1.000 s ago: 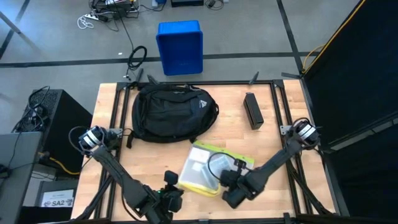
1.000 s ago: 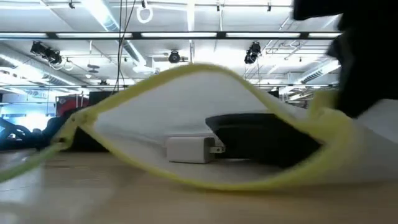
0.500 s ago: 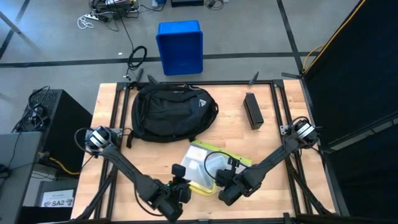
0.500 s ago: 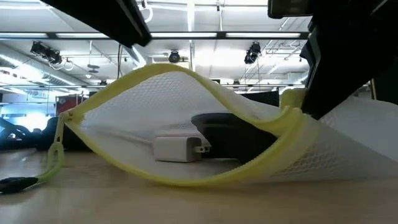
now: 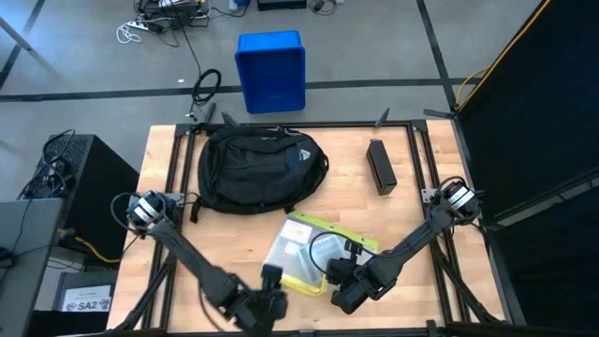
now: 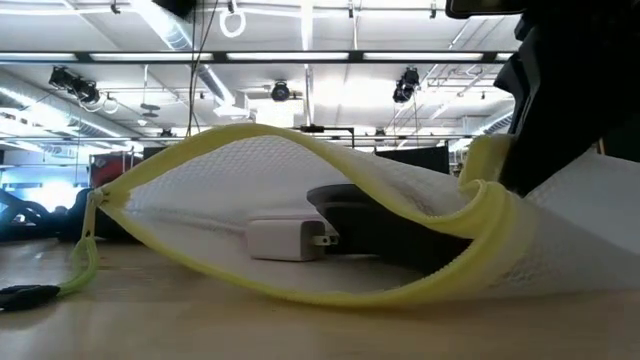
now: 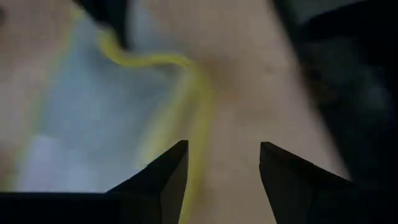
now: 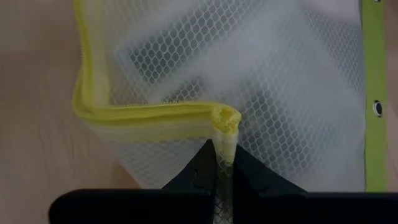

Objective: Unpack backpack
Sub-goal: Remove the gray calculator from the yellow zip bag

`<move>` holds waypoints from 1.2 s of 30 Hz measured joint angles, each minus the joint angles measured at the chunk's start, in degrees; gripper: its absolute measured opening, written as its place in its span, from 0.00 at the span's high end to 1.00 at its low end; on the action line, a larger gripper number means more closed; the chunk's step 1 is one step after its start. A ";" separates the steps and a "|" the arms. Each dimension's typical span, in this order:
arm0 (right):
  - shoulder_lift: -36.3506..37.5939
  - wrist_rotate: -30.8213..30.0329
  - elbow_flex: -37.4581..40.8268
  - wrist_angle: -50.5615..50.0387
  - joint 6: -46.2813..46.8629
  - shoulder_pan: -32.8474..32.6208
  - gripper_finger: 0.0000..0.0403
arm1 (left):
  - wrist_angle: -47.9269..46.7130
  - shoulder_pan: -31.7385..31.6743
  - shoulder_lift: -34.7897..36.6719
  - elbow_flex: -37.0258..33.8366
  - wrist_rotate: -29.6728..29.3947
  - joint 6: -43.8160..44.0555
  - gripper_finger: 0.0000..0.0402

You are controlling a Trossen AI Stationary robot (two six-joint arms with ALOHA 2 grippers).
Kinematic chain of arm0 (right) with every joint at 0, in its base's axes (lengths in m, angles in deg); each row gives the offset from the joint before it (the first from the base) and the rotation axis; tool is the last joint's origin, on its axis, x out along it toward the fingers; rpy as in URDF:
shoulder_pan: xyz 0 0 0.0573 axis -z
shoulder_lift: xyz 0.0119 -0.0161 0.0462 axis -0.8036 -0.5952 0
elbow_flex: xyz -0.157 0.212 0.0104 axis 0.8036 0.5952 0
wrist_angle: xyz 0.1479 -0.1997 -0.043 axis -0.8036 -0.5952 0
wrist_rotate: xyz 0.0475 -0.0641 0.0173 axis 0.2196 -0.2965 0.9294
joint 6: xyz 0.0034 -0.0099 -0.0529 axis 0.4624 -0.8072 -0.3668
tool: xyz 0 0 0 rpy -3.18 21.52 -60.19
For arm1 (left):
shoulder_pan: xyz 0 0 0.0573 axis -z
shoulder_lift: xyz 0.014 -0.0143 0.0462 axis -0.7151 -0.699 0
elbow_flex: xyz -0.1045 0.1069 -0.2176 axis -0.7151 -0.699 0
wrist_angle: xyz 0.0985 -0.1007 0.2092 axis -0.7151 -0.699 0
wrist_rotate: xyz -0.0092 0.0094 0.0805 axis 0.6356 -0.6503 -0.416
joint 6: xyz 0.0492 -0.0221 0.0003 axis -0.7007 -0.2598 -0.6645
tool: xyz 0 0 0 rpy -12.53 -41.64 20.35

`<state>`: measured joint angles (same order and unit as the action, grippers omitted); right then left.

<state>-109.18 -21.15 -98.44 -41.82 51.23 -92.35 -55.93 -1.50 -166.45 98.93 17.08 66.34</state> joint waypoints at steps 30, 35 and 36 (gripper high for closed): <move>0.00 1.98 -0.02 4.89 -3.22 1.18 1.00 | 10.63 -9.50 -0.42 -16.63 -19.52 9.42 0.58; 1.75 8.88 -0.02 7.61 -5.10 0.04 1.00 | 10.58 -9.46 -0.42 -16.63 -19.52 4.63 0.58; 2.53 10.03 -0.02 8.44 -5.70 -0.40 1.00 | 10.56 -9.46 -0.42 -16.63 -19.46 4.38 0.58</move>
<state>-106.65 -11.12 -98.46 -33.38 45.53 -92.74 -45.37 -10.96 -166.86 82.30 -2.39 70.72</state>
